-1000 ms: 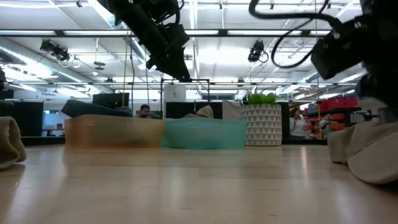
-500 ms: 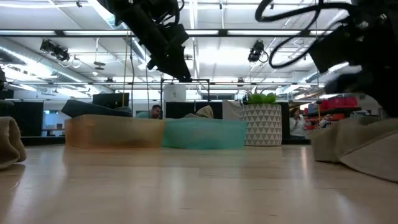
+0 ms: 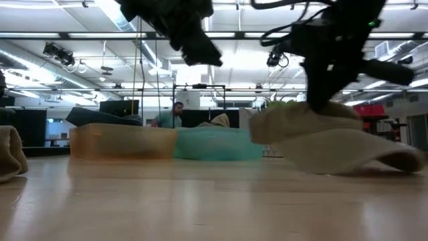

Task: Pick & Place hat
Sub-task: Put the right brown cap into the blue bin

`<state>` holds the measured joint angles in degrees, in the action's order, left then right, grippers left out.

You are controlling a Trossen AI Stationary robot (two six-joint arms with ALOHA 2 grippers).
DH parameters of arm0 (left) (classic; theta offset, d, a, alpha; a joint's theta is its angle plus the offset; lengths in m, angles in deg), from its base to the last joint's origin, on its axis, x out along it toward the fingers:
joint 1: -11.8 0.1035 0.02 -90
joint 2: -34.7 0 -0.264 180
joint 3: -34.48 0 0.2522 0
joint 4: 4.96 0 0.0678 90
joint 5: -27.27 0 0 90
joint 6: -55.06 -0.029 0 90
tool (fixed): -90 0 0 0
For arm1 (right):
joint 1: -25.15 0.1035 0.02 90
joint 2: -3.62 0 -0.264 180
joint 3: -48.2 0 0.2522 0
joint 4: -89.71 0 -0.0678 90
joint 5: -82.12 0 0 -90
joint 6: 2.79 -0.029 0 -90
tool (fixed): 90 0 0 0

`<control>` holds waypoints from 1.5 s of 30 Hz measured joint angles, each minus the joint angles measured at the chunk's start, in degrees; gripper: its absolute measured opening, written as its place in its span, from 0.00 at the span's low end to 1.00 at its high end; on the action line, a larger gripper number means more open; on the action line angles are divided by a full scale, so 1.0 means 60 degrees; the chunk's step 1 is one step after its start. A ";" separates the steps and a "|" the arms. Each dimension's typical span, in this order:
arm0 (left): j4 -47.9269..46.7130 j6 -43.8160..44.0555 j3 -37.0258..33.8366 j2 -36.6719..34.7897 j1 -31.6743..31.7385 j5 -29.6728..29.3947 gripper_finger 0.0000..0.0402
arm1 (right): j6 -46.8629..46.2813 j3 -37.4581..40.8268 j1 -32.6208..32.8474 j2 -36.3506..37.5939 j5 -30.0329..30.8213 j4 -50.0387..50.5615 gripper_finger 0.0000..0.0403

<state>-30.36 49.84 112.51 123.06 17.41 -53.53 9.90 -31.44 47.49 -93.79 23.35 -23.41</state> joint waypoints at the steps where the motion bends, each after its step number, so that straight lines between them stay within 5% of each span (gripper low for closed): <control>1: 0.0447 -0.0002 0.0001 0.0127 -0.0132 -0.0032 0.42 | 0.0389 0.0000 -0.0108 0.0000 0.0200 -0.0200 0.02; 17: 0.2646 -0.0752 0.0003 0.2405 -0.0544 -0.0350 0.42 | 0.4371 0.0000 -0.0880 0.0000 0.0468 -0.2830 0.01; 33: 0.2932 -0.0590 0.0013 0.2652 -0.0967 -0.0616 0.40 | 0.4507 0.0011 -0.0993 -0.0022 0.0815 -0.3344 0.02; 37: 0.2771 -0.0490 0.0015 0.2681 -0.0885 -0.1338 0.31 | 0.4079 0.0009 -0.0951 -0.0016 0.0996 -0.3311 0.02; 43: 0.2392 -0.0475 0.0012 0.2714 -0.0725 -0.1389 0.04 | 0.3176 -0.0015 -0.0971 -0.0011 0.1024 -0.3361 0.02; 45: 0.2335 -0.0466 0.0018 0.2714 -0.0709 -0.1403 0.03 | 0.2907 -0.0015 -0.1007 -0.0011 0.0971 -0.3356 0.02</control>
<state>-16.35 47.04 112.62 139.34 13.16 -61.95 27.35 -31.53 41.45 -93.85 29.17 -43.54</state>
